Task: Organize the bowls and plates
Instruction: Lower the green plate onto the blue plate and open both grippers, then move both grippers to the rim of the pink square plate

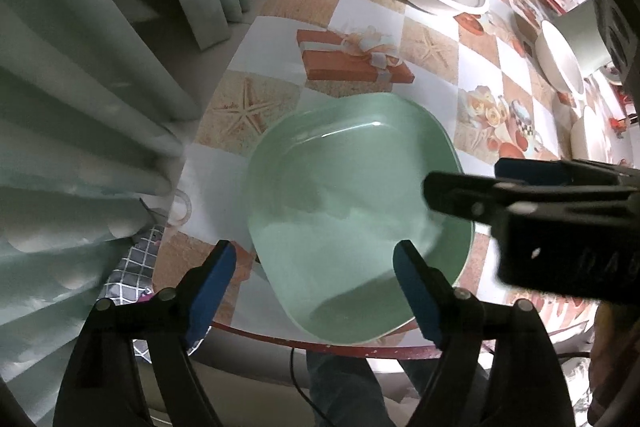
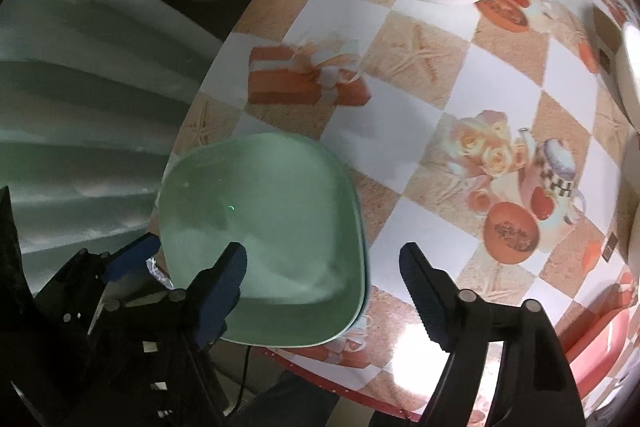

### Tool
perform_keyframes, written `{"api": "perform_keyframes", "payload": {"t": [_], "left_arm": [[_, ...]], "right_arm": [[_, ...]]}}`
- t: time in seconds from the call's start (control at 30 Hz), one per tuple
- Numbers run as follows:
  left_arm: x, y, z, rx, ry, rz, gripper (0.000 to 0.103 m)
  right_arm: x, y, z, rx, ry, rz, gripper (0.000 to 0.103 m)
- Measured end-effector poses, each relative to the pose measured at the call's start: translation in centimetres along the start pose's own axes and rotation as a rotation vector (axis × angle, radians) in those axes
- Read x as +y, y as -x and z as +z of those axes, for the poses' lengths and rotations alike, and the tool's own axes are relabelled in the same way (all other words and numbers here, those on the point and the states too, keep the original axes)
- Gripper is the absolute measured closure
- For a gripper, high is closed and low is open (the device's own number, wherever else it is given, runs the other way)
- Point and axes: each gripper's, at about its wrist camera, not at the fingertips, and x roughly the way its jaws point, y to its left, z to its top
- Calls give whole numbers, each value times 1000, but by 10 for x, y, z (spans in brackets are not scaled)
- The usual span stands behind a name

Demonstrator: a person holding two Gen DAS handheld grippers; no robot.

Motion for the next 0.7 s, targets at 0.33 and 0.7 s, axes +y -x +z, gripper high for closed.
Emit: {"api": "perform_keyframes", "payload": {"t": [0.33,0.7], "left_arm": [[-10,13,8,20,-76,17,0],[-107,22,9,85,-398,-41,0]], "right_arm": [[-28,31,-23,-34,-72,-18,0],[-116,76,-104,-39,-355,-38,0]]}}
